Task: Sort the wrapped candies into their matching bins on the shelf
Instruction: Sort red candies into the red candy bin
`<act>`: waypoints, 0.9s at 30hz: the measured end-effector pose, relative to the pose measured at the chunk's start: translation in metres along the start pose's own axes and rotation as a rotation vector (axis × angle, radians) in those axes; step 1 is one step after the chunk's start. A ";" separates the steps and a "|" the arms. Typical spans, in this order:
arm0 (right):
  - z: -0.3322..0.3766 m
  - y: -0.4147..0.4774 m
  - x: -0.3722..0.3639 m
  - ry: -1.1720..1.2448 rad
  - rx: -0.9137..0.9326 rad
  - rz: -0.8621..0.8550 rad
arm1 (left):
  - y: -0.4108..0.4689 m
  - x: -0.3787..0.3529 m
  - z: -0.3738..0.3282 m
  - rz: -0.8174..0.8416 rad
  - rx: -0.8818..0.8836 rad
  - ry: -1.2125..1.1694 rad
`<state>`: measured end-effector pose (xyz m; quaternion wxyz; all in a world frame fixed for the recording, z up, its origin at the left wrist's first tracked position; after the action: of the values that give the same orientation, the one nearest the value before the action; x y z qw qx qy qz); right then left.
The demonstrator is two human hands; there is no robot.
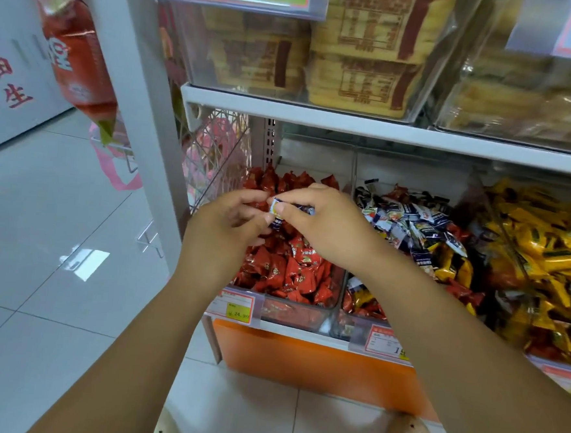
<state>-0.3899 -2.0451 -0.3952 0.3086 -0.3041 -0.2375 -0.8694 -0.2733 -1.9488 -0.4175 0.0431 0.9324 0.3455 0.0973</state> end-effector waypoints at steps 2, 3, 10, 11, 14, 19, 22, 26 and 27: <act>-0.002 -0.003 0.004 -0.031 0.021 -0.061 | 0.000 -0.003 0.000 0.020 -0.019 -0.025; -0.003 -0.005 0.007 -0.034 0.029 -0.090 | 0.000 -0.004 -0.001 0.035 -0.025 -0.047; -0.022 -0.028 0.038 0.068 -0.039 -0.183 | 0.003 -0.037 -0.012 0.182 -0.049 -0.113; -0.026 -0.030 0.042 0.096 -0.071 -0.182 | 0.003 -0.041 -0.013 0.191 -0.049 -0.116; -0.035 -0.034 0.054 0.189 -0.152 -0.189 | 0.002 -0.052 -0.016 0.200 -0.049 -0.114; -0.037 -0.027 0.052 0.264 -0.162 -0.167 | 0.003 -0.050 -0.017 0.131 -0.035 -0.132; -0.042 -0.021 0.062 0.266 -0.221 -0.287 | 0.006 -0.043 -0.013 0.079 -0.053 -0.075; -0.064 -0.017 0.096 -0.001 -0.278 -0.482 | 0.013 -0.032 -0.003 0.096 -0.140 0.152; -0.071 -0.018 0.103 -0.070 -0.301 -0.464 | 0.014 -0.030 -0.001 0.114 -0.168 0.219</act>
<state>-0.4932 -2.1156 -0.3799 0.0444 -0.3139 -0.1796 -0.9312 -0.2875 -1.9789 -0.4192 0.0772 0.9274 0.2852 0.2293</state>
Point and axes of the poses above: each hand's wrist, its own y-axis towards the middle knuckle, its own x-axis out of the back of the hand, z = x × y, the point moved 2 cm from there along y, towards the middle knuckle, and after that the axes turned 5 degrees about -z, right-handed, at the moved point
